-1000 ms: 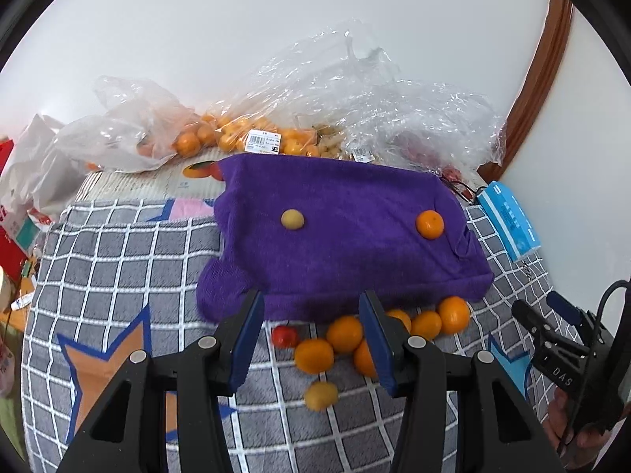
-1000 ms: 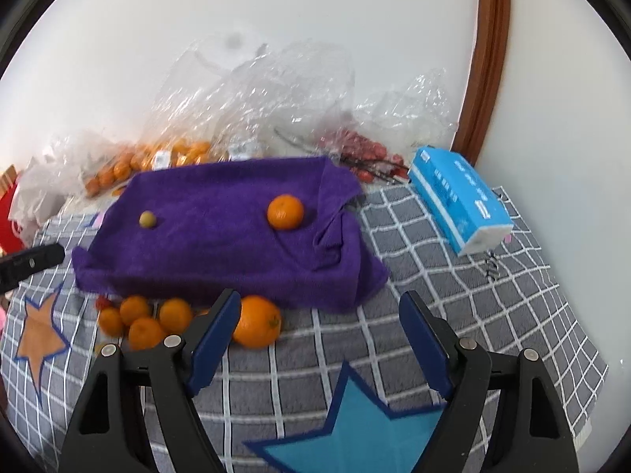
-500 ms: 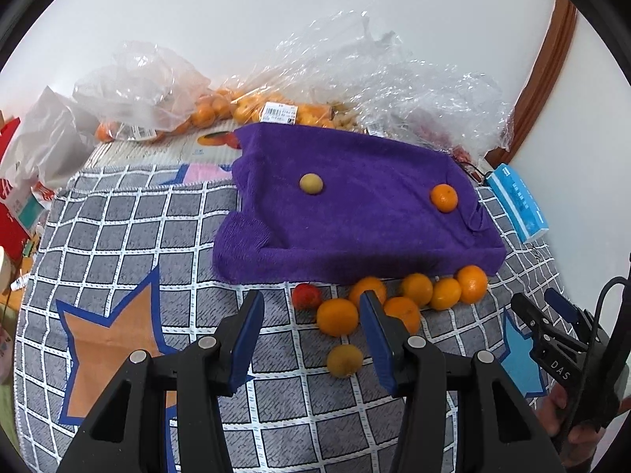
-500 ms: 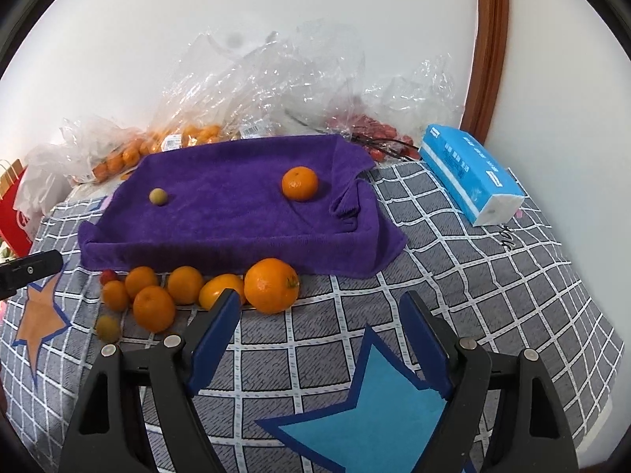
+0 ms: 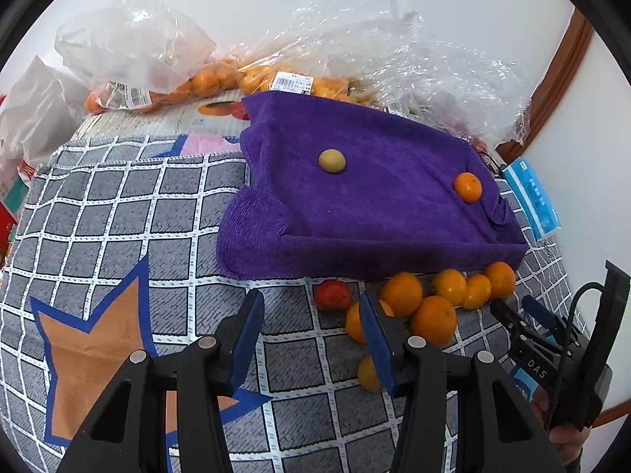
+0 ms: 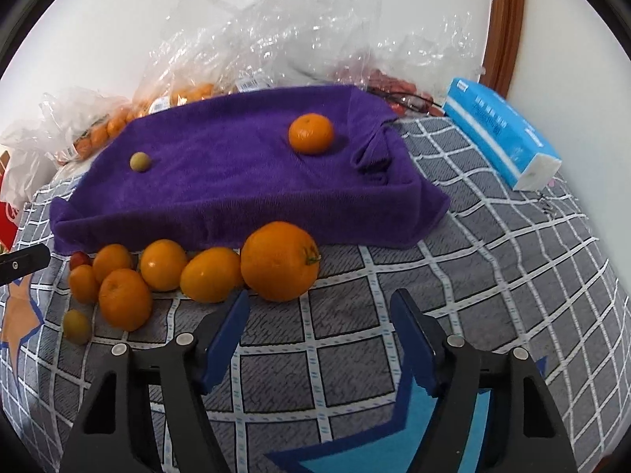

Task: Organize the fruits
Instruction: 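Move both tools back toward the fruit row beside the towel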

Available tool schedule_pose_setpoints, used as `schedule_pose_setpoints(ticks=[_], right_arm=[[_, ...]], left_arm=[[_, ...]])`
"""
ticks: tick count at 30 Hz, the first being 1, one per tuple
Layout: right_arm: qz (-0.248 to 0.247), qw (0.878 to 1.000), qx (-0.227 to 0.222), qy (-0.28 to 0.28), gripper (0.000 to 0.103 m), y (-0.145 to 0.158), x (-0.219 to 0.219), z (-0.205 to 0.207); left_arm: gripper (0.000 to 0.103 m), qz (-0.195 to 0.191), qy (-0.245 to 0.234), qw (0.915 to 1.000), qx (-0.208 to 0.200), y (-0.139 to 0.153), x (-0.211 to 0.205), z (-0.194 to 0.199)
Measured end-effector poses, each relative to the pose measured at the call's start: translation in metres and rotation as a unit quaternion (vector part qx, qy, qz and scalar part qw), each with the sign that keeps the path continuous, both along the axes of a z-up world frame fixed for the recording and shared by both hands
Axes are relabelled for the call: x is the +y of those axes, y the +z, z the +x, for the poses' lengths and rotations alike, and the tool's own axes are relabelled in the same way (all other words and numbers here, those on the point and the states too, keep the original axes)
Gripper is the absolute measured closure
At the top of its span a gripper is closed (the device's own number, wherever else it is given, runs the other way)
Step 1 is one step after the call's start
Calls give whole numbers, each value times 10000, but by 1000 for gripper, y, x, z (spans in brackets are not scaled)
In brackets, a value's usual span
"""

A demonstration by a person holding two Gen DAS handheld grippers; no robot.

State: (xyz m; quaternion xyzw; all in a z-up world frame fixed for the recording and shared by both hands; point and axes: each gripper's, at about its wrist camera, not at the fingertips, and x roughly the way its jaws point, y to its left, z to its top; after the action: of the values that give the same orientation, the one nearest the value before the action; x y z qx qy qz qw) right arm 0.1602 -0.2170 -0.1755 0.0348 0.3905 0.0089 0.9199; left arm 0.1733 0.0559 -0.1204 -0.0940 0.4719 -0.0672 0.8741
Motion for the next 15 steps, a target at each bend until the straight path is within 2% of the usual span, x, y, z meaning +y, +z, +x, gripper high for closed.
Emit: schedule_pose_setpoints(ticks=[9,15], right_arm=[[-136,9999,51,43,32,-9,8,9],[-118,9999,47,86,39,-10,8,14]], left_arm=[[55,-104,-9,9999,73,-7,5,7],[55,-126,-48,9999,95,-10,5,9]])
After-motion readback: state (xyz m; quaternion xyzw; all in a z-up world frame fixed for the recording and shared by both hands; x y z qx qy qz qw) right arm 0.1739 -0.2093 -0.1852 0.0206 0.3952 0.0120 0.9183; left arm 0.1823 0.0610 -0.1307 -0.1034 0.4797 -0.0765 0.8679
